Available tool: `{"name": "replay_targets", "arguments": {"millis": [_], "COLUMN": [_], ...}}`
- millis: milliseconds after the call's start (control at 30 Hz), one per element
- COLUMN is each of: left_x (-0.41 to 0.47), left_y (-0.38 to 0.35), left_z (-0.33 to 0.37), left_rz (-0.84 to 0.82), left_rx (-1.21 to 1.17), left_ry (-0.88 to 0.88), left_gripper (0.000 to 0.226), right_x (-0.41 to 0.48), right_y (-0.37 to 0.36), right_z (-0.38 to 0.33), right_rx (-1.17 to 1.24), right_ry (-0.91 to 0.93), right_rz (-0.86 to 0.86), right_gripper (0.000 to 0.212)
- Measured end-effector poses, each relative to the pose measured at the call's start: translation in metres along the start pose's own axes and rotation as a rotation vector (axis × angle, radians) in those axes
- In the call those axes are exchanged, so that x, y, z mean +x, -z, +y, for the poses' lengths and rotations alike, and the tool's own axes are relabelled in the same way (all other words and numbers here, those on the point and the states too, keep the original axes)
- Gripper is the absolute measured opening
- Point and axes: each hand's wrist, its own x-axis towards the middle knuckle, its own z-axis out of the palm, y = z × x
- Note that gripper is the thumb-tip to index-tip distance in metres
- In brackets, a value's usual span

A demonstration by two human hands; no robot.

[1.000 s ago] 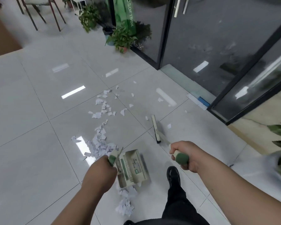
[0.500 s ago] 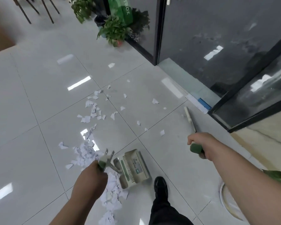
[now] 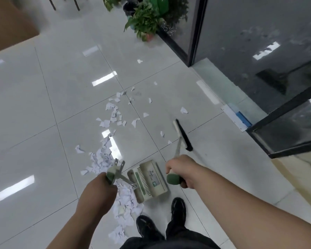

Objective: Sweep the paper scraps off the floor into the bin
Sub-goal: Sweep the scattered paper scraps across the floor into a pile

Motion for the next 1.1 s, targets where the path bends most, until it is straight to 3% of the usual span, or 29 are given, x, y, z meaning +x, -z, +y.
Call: {"name": "replay_targets", "arguments": {"millis": [367, 800, 900, 1100], "left_x": [0.030, 0.086, 0.096, 0.113], "left_y": [0.030, 0.053, 0.049, 0.045], "left_z": [-0.046, -0.081, -0.086, -0.102], "left_rz": [-0.001, -0.016, -0.019, 0.001], "left_rx": [-0.148, -0.202, -0.196, -0.213], "left_ry": [0.024, -0.004, 0.005, 0.035], "left_gripper": [0.009, 0.009, 0.009, 0.009], "right_x": [-0.012, 0.061, 0.089, 0.123], "right_y": [-0.037, -0.036, -0.030, -0.057], "right_z": [-0.083, -0.093, -0.101, -0.120], "right_rx": [0.130, -0.072, -0.097, -0.153], "right_ry": [-0.020, 0.028, 0.011, -0.007], "right_rz": [-0.059, 0.320, 0.354, 0.310], "right_gripper": [0.015, 0.029, 0.017, 0.012]}}
